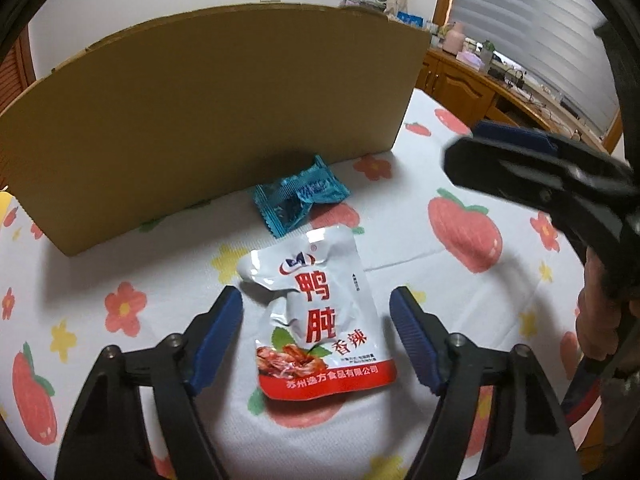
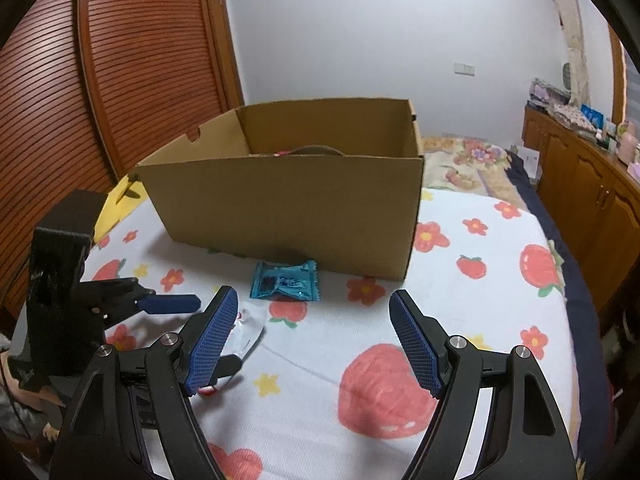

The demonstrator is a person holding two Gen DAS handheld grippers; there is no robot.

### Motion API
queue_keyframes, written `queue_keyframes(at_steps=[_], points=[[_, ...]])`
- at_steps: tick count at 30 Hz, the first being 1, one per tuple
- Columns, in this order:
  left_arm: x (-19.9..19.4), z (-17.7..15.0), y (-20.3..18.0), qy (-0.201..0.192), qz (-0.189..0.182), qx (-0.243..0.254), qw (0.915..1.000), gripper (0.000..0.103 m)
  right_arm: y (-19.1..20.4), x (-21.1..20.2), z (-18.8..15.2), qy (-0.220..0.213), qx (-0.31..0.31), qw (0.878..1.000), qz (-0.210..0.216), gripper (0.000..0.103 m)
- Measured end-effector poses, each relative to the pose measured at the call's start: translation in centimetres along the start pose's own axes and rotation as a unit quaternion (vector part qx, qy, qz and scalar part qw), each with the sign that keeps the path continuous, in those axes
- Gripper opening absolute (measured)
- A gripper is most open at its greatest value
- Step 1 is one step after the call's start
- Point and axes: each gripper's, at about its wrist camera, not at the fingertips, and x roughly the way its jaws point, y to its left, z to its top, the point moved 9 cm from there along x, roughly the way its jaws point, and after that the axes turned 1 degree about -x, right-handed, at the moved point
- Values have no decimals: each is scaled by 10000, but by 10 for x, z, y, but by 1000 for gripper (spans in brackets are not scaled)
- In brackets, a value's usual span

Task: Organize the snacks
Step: 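Move both tools back to the table and lower the left tool onto the white duck-neck pouch, then grasp the white duck-neck pouch with the left tool while the right tool grasps the teal candy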

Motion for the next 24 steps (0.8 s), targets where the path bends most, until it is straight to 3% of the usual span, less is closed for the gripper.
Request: queue_keyframes(at_steps=[2, 7, 11, 18, 24], points=[[-2, -2, 0, -79, 255, 202, 9994, 41, 0, 6, 1, 82, 4, 10000, 56, 78], [-11, -13, 8, -60, 243, 308, 9992, 39, 1, 19, 1, 264, -19, 9996, 109, 78], [-26, -17, 24, -138, 37, 87, 9999, 30, 6, 33, -4, 432, -59, 9990, 133, 77], [-31, -21, 39, -157, 2, -101, 9998, 30, 18, 67, -7, 730, -155, 9971, 131, 73], [-29, -16, 30, -222, -30, -60, 9997, 29, 24, 90, -2, 855, -282, 9959, 28, 72]])
